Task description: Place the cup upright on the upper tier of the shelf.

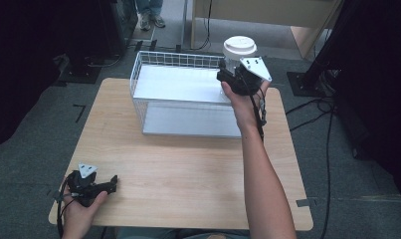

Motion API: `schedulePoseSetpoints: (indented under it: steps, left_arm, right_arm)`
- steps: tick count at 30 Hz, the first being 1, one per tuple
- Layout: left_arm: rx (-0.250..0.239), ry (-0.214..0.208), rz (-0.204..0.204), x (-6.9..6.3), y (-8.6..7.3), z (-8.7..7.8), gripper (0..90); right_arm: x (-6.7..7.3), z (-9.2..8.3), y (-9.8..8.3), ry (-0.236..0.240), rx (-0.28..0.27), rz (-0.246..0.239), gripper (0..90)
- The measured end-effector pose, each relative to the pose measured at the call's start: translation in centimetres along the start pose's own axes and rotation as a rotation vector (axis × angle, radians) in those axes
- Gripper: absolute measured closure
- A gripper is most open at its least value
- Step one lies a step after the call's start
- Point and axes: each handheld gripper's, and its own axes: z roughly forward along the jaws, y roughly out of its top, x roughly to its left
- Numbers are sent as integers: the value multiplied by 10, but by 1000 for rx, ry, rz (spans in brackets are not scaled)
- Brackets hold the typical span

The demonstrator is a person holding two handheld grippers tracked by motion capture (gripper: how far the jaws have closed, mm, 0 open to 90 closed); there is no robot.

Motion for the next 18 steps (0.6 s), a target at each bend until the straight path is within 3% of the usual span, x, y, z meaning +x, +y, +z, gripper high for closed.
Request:
schedulePoseSetpoints:
  steps: [9, 18]
  left_arm:
    - [-1, 0, -2, 0, 0, 0, 2]
    - [0, 0, -1, 0, 0, 0, 2]
  right_arm:
    - [1, 9, -2, -28, -17, -22, 165]
    - [2, 4, -6, -29, -35, -38, 166]
